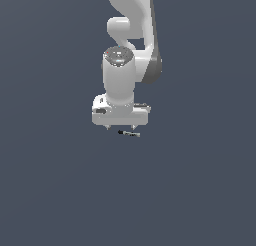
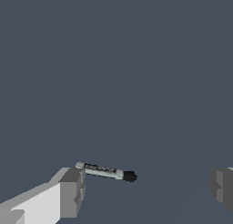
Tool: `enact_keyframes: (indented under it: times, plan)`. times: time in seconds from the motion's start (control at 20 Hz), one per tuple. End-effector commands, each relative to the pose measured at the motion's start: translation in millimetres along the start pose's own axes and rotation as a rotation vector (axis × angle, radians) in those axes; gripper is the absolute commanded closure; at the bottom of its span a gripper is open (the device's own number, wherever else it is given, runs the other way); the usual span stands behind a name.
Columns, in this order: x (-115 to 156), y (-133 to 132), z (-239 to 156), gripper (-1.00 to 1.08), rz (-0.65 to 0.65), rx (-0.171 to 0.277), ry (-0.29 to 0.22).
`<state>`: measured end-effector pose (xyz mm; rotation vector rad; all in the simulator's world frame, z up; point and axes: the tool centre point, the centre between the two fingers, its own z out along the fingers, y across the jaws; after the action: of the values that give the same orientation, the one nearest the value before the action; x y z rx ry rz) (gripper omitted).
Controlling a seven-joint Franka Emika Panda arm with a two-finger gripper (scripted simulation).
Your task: Pick up the object and move it to a goal position.
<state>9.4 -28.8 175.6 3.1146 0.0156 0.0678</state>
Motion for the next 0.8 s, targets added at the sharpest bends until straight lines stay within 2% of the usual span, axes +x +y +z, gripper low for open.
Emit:
enact_keyframes:
  times: [0.0, 0.35, 0.75]
  plan:
    - [-1.6, -0.5, 3.3, -0.92, -0.033, -0.001, -0.002]
    - [-8.7, -2.7, 16.9, -0.92, -0.177, -0.003, -0.008]
    - [-20.5, -7.1, 37.5, -0.92, -0.406, -0.001, -0.017]
